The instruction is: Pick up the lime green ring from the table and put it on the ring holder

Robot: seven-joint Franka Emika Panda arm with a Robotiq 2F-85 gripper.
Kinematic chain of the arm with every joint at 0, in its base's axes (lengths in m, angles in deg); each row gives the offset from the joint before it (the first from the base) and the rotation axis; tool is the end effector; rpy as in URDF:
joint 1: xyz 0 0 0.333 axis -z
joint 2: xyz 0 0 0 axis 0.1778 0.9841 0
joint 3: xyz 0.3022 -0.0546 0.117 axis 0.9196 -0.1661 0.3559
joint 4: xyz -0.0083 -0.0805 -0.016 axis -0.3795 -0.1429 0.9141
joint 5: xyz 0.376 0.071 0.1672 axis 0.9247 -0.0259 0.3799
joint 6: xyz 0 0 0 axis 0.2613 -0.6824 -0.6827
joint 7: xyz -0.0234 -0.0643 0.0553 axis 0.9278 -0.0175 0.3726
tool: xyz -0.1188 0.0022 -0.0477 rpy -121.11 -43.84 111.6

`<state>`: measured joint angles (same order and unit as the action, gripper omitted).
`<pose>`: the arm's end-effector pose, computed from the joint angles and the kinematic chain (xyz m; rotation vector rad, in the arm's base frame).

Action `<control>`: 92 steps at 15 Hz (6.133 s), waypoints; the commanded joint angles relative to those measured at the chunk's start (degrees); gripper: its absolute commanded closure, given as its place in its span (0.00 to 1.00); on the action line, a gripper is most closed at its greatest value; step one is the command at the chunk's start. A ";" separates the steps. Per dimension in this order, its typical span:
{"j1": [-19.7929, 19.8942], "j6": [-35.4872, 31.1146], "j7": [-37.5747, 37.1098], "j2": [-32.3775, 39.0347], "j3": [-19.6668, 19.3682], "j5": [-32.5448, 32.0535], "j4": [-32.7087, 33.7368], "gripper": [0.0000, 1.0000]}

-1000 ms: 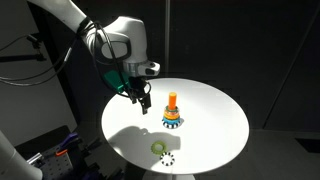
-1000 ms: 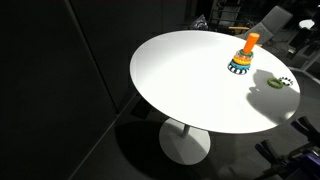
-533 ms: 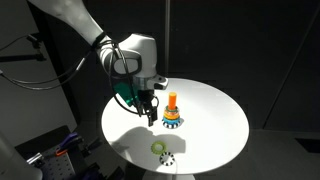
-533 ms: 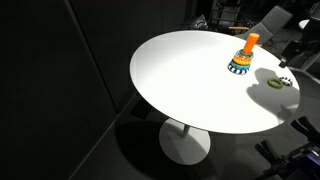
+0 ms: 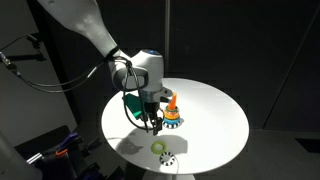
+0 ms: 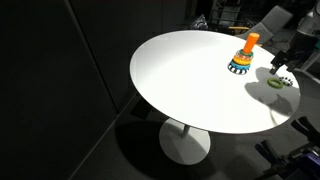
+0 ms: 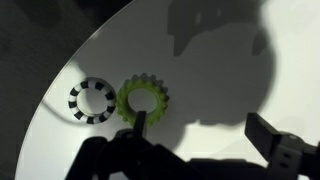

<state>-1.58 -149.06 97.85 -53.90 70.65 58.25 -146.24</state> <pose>0.4827 -0.1433 0.1675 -3.0836 0.3560 0.0814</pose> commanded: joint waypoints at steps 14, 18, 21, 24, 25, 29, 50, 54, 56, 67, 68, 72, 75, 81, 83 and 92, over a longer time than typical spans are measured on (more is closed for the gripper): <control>2.00 -10.08 -0.37 13.15 1.86 -1.08 6.10 0.00; 2.28 -9.99 -0.24 14.14 2.17 -1.05 6.63 0.08; 2.44 -9.93 -0.18 14.49 2.28 -1.05 6.73 0.11; 2.56 -9.89 -0.15 14.62 2.33 -1.11 6.74 0.14; 2.55 -9.93 -0.16 14.66 2.30 -1.16 6.75 0.20; 2.62 -9.92 -0.22 14.89 2.27 -1.22 6.96 0.38; 1.87 -4.56 -1.48 3.97 2.03 -1.05 6.04 0.93; 1.57 -0.09 -1.59 0.79 1.96 -0.88 6.88 0.93; 1.40 2.17 -1.72 -0.90 1.98 -0.60 7.37 0.93; -1.33 7.59 -6.35 -5.91 2.17 -0.39 10.97 0.93; -1.68 7.78 -7.18 -5.94 2.18 -0.53 11.42 0.93; -2.65 8.97 -9.57 -5.28 2.29 -0.38 13.89 0.93; -2.98 10.59 -10.48 -4.40 2.49 0.03 16.40 0.93; -3.47 13.24 -12.71 -1.80 2.52 -0.38 21.57 0.93; -3.59 13.41 -13.78 -0.58 2.48 -0.36 23.17 0.93; -3.83 12.92 -17.17 4.29 2.71 0.26 28.20 0.94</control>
<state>-5.13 -137.88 82.45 -51.48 73.29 58.21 -121.08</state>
